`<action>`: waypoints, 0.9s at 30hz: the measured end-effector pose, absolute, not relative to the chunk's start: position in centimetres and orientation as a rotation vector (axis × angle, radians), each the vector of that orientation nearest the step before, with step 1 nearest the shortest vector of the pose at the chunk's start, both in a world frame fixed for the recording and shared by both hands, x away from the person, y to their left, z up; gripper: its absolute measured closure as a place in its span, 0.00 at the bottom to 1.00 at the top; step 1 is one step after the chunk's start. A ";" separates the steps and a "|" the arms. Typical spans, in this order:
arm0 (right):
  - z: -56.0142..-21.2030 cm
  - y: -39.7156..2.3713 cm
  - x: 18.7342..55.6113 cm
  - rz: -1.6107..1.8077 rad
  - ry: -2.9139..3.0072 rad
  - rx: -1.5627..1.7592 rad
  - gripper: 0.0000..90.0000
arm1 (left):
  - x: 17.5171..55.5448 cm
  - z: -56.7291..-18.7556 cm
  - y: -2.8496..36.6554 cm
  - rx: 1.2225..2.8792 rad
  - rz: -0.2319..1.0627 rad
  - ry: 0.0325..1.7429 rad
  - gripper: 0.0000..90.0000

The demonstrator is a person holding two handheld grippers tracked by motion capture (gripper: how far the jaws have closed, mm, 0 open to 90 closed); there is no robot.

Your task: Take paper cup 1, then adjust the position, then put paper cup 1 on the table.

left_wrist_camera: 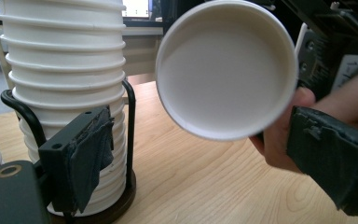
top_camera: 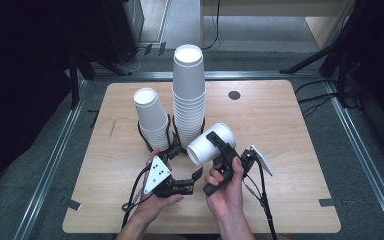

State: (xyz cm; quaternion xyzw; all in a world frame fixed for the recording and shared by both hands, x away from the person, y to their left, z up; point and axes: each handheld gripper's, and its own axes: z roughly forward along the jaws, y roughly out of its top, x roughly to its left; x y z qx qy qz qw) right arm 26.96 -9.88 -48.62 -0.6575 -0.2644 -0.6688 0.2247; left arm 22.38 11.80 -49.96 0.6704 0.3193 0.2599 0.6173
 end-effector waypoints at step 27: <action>-43.2 -13.2 26.9 -2.373 -1.422 -1.814 0.17 | 22.6 -50.1 11.9 1.567 0.593 0.739 0.09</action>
